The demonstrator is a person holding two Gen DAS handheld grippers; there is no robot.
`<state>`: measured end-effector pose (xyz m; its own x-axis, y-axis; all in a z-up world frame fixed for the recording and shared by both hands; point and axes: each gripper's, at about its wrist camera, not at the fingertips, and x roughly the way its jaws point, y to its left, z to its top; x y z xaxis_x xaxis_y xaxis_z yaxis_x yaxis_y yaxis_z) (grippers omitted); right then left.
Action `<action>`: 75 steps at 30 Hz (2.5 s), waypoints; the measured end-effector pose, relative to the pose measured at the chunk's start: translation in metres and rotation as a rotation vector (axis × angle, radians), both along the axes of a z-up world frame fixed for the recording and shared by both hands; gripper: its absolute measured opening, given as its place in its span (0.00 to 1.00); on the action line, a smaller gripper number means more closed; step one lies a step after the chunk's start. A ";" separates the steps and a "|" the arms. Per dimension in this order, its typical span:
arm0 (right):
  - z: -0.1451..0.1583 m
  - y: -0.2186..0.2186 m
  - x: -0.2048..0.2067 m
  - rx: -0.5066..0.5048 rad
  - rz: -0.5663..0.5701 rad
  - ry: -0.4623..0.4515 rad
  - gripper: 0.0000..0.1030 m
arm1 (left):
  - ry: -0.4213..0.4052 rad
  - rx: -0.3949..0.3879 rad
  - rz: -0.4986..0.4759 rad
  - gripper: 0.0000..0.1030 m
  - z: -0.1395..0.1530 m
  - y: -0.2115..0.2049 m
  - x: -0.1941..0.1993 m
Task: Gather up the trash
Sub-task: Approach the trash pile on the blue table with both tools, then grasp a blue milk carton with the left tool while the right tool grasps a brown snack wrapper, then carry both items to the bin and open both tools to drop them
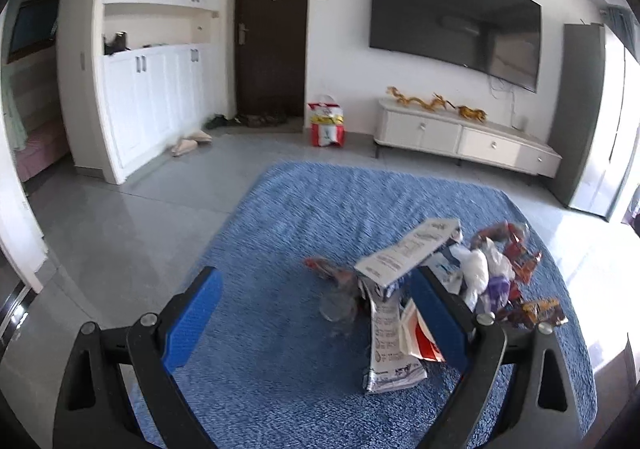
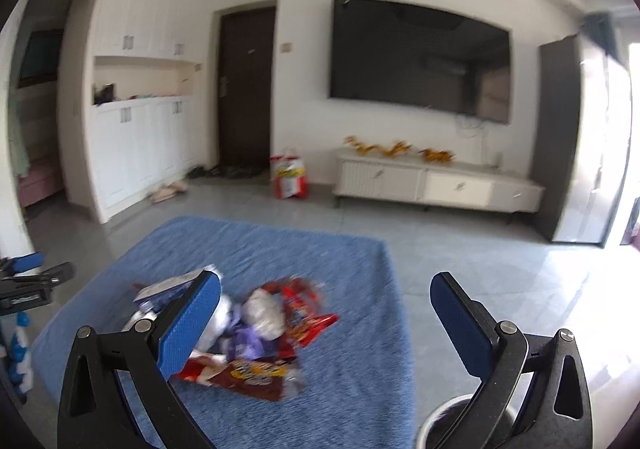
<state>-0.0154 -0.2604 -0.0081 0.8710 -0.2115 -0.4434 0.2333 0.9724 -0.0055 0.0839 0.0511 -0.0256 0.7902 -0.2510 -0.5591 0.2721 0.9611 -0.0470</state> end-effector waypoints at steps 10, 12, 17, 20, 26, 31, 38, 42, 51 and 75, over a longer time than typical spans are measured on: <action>-0.080 -0.002 0.041 0.159 0.221 0.233 0.95 | 0.057 0.069 -0.242 0.92 -0.021 -0.050 0.034; -0.095 0.000 0.048 0.168 0.249 0.274 0.94 | 0.067 0.096 -0.289 0.92 -0.027 -0.061 0.044; -0.118 -0.001 0.056 0.242 0.290 0.324 0.94 | 0.082 0.170 -0.395 0.92 -0.037 -0.090 0.071; -0.127 -0.004 0.063 0.259 0.302 0.339 0.93 | 0.095 0.219 -0.438 0.92 -0.044 -0.105 0.085; -0.137 -0.006 0.072 0.303 0.319 0.354 0.90 | 0.146 0.289 -0.481 0.91 -0.065 -0.125 0.105; -0.142 -0.006 0.076 0.308 0.322 0.369 0.82 | 0.179 0.284 -0.485 0.84 -0.073 -0.130 0.114; -0.150 -0.007 0.080 0.297 0.306 0.424 0.64 | 0.226 0.283 -0.479 0.61 -0.084 -0.136 0.119; -0.152 -0.001 0.083 0.284 0.307 0.450 0.56 | 0.257 0.282 -0.470 0.47 -0.088 -0.137 0.122; -0.151 0.010 0.079 0.187 0.297 0.478 0.19 | 0.238 0.279 -0.420 0.33 -0.079 -0.139 0.111; -0.082 0.026 -0.005 0.044 0.341 0.278 0.10 | 0.107 0.156 -0.261 0.22 0.010 -0.105 0.031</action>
<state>-0.0203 -0.2340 -0.0899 0.7339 0.0917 -0.6730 -0.1057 0.9942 0.0201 0.1149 -0.0541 -0.0153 0.6450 -0.3423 -0.6832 0.5116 0.8575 0.0534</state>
